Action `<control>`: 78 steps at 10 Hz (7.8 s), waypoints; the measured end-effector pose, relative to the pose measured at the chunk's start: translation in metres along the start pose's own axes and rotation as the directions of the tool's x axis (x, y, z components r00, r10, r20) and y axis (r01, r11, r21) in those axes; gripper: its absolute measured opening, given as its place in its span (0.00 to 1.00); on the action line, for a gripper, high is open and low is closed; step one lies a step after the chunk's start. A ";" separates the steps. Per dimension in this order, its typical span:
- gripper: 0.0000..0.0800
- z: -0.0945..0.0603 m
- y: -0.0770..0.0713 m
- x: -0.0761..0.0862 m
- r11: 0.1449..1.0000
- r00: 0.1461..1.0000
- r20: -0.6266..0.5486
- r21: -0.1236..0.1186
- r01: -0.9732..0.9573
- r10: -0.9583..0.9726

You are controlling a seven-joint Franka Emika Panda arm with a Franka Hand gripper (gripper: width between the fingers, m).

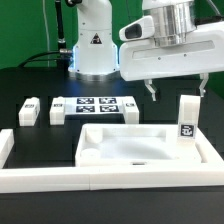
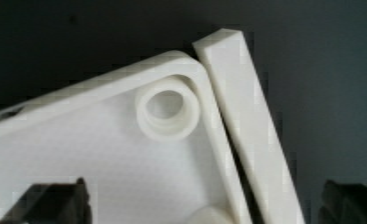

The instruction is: Assemble desk

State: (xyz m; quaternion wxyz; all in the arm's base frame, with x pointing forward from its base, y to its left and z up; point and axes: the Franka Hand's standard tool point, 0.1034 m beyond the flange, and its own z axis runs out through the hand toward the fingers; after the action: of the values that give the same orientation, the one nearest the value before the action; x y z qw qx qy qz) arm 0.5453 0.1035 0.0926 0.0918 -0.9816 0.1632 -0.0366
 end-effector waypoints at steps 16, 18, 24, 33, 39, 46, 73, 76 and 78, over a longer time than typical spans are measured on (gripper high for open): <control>0.81 0.037 0.099 -0.080 0.984 0.657 0.752 -0.070 0.161 -0.054; 0.81 0.052 0.105 -0.093 0.984 0.546 0.837 -0.078 0.161 -0.023; 0.81 0.061 0.111 -0.098 0.979 0.509 0.861 -0.081 0.189 -0.026; 0.36 0.062 0.114 -0.098 0.978 0.510 0.860 -0.084 0.189 -0.025; 0.36 0.014 0.109 -0.071 0.976 0.533 0.841 -0.029 0.216 -0.092; 0.36 -0.012 0.111 -0.037 0.969 0.780 0.603 -0.040 0.243 -0.170; 0.36 -0.105 0.131 0.117 0.957 0.867 -0.409 -0.167 0.235 -0.284; 0.36 -0.092 0.096 0.118 0.969 0.857 -0.454 -0.153 0.194 -0.243; 0.36 -0.092 0.101 0.119 0.968 0.857 -0.452 -0.160 0.194 -0.247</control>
Offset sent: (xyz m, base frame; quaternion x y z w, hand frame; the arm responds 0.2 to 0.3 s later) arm -0.0305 -0.0411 -0.0310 -0.0368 0.0346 -0.1717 0.9838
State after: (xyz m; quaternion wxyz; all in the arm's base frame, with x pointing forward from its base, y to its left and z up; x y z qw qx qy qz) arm 0.6166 -0.0445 0.1681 -0.0090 -0.9593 0.0689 -0.2737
